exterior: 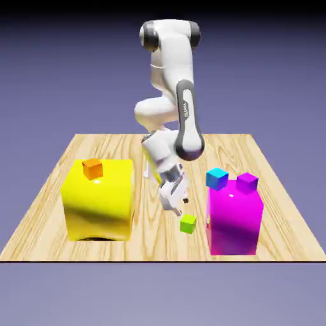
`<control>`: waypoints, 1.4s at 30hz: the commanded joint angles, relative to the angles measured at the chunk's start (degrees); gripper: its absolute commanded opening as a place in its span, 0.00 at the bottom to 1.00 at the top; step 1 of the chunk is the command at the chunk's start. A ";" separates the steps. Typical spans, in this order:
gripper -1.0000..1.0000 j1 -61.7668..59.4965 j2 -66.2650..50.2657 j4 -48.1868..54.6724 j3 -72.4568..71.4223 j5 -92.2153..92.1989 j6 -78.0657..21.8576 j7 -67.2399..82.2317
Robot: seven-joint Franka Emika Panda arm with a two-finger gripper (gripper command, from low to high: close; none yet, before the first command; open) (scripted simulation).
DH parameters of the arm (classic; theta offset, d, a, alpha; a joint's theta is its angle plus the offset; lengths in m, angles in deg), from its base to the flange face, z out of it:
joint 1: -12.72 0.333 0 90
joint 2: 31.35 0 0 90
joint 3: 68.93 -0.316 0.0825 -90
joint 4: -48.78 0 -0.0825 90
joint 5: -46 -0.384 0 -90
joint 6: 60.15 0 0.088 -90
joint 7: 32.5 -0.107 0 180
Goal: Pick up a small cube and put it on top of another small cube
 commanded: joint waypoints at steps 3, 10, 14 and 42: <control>0.50 0.26 -6.22 3.40 -1.03 -7.03 -1.36 5.58; 0.00 0.62 -15.04 8.21 -2.50 -16.98 -3.29 13.48; 0.00 0.28 -6.74 3.68 -1.12 -7.62 -1.48 6.04; 0.00 -44.12 10.26 28.42 0.66 57.31 -49.33 -2.23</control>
